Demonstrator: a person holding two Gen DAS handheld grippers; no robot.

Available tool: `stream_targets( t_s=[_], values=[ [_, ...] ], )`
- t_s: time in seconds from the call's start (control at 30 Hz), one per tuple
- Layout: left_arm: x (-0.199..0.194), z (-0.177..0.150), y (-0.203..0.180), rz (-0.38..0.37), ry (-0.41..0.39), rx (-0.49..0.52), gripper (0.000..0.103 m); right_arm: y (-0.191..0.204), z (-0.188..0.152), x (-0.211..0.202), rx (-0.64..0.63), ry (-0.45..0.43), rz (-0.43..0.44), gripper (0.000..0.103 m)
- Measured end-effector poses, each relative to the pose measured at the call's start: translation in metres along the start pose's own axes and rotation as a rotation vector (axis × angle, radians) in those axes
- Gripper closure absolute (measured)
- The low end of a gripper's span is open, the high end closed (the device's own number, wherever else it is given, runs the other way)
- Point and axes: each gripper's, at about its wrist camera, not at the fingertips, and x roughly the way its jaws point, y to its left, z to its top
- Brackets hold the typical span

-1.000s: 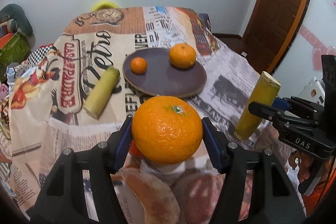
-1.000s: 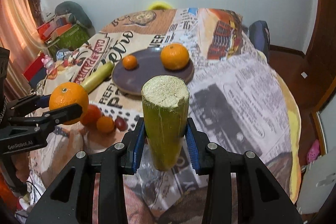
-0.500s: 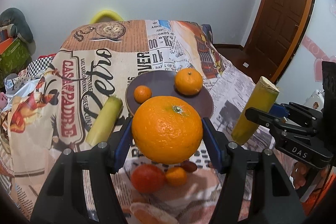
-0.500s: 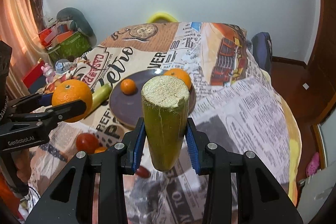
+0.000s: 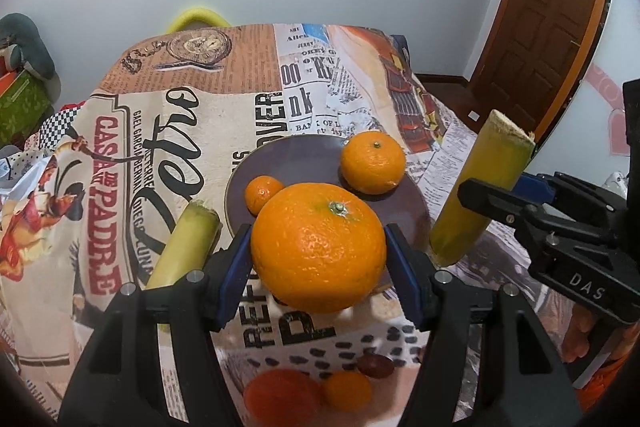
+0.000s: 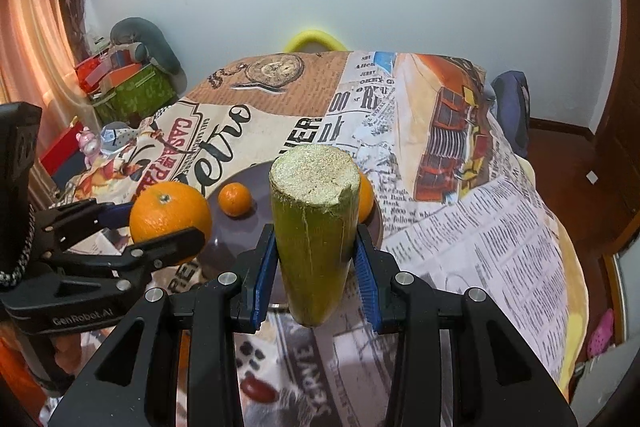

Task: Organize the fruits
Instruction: 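Lower the orange onto the grey plate with the left tool while the right tool carries the vegetable over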

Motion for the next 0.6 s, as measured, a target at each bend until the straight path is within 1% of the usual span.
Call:
stream_targets(
  t_s=[0.17,0.47,0.6],
  values=[
    [0.016,0.004,0.01,0.0,0.021,-0.003,0.039,-0.002,0.004,0.015,-0.002,0.013,0.013,0.069],
    [0.045,0.007,0.015,0.0,0.088,0.021,0.039,0.001,0.007,0.041,-0.017,0.047,0.034,0.069],
    [0.053,0.005,0.019,-0.015,0.104,0.01,0.039,-0.001,0.007,0.047,-0.005,0.048,0.042,0.069]
  ],
)
